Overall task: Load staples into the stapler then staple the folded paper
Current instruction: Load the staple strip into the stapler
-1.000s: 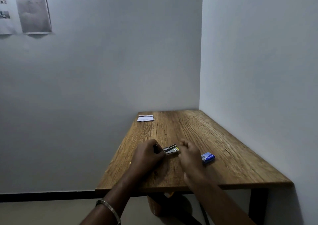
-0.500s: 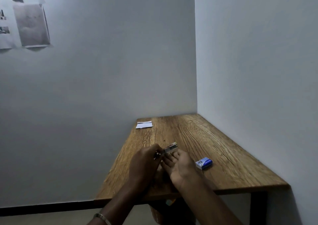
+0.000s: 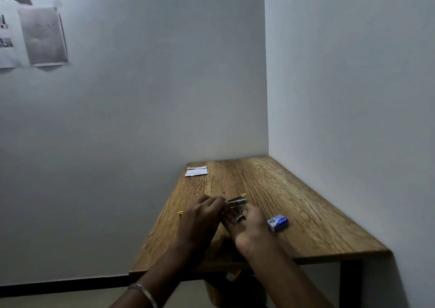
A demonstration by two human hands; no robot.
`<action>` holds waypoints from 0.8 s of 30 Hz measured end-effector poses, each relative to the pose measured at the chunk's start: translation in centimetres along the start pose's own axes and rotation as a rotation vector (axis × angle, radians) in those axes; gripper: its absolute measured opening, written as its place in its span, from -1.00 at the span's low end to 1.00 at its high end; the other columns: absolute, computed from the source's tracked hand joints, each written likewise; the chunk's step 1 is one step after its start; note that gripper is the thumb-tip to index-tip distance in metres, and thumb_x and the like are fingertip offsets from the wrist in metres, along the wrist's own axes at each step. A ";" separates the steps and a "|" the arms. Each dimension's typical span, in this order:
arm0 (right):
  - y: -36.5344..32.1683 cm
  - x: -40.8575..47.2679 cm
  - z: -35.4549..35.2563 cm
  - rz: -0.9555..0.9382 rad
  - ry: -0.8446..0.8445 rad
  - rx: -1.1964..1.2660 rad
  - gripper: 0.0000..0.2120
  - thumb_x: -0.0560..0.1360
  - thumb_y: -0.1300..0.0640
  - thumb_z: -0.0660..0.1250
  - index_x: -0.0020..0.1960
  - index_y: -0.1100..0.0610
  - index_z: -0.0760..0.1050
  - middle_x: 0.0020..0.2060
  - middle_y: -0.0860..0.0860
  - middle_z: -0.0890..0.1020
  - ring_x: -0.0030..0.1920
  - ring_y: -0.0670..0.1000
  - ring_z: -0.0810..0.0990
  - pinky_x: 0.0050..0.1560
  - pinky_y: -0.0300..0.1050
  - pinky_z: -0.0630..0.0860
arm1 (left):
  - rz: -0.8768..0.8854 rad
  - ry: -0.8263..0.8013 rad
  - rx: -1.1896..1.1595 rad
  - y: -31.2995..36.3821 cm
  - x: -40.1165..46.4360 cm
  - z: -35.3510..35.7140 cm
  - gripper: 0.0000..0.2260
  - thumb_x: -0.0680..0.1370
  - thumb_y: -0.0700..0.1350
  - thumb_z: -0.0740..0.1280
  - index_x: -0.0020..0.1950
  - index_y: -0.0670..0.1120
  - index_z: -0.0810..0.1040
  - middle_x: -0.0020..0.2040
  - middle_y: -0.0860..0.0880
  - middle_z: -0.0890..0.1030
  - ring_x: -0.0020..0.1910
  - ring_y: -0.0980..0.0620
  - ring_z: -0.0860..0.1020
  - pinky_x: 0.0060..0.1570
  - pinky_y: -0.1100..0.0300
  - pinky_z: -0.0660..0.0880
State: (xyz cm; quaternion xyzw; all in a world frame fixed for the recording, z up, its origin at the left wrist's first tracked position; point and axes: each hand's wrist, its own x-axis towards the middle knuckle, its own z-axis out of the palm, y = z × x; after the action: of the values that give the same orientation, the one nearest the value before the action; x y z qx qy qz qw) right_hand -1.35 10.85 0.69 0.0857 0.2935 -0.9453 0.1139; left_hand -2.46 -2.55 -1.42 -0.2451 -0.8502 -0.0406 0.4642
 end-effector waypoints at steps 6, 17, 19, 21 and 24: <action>-0.5 0.3 -0.6 0.007 -0.018 -0.214 -0.71 0.61 0.29 0.07 0.18 0.35 0.50 -0.03 0.24 0.63 0.13 0.21 0.61 0.18 0.05 0.50 | -0.379 -0.091 -0.261 -0.7 -0.1 0.7 -0.87 0.52 0.01 0.44 0.05 0.07 0.64 -0.10 0.11 0.68 -0.17 0.19 0.60 -0.22 0.15 0.60; -3.2 -0.1 -2.1 -0.079 -0.075 -0.481 -0.67 0.64 0.44 0.00 0.37 0.43 0.32 0.29 0.39 0.51 0.30 0.29 0.54 0.20 0.09 0.53 | -0.580 -0.348 -0.469 -2.3 0.8 2.0 -0.91 0.47 -0.03 0.50 -0.06 0.09 0.65 -0.13 0.17 0.66 -0.13 0.24 0.60 -0.06 0.21 0.60; -4.1 0.0 -2.5 -0.124 -0.105 -0.470 -0.75 0.65 0.41 0.06 0.27 0.41 0.39 0.17 0.37 0.60 0.13 0.22 0.66 0.00 0.00 0.62 | -0.565 -0.370 -0.454 -2.4 0.6 2.4 -0.91 0.48 -0.02 0.50 -0.04 0.09 0.66 -0.13 0.18 0.65 -0.13 0.25 0.59 -0.06 0.22 0.60; -5.1 0.2 -3.0 -0.198 -0.122 -0.516 -0.84 0.63 0.37 0.17 0.17 0.38 0.45 0.02 0.32 0.69 -0.01 0.18 0.73 -0.12 -0.04 0.69 | -0.549 -0.392 -0.429 -2.4 0.3 2.6 -0.88 0.49 -0.01 0.47 0.01 0.08 0.66 -0.11 0.18 0.64 -0.11 0.25 0.58 -0.03 0.20 0.61; -7.4 1.1 -3.7 -0.359 -0.095 -0.699 -0.88 0.59 0.29 0.31 0.10 0.33 0.50 -0.08 0.24 0.73 -0.09 0.14 0.76 -0.16 -0.08 0.69 | -0.528 -0.411 -0.404 -2.4 0.0 2.7 -0.86 0.50 0.03 0.46 0.04 0.08 0.65 -0.07 0.17 0.64 -0.09 0.25 0.57 -0.02 0.18 0.61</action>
State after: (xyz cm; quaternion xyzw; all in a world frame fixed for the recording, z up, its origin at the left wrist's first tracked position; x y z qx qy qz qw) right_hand -4.02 18.77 1.39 -0.0547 0.6022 -0.7962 -0.0176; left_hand -5.66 -3.88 -2.60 -0.1073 -0.9341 -0.2753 0.2004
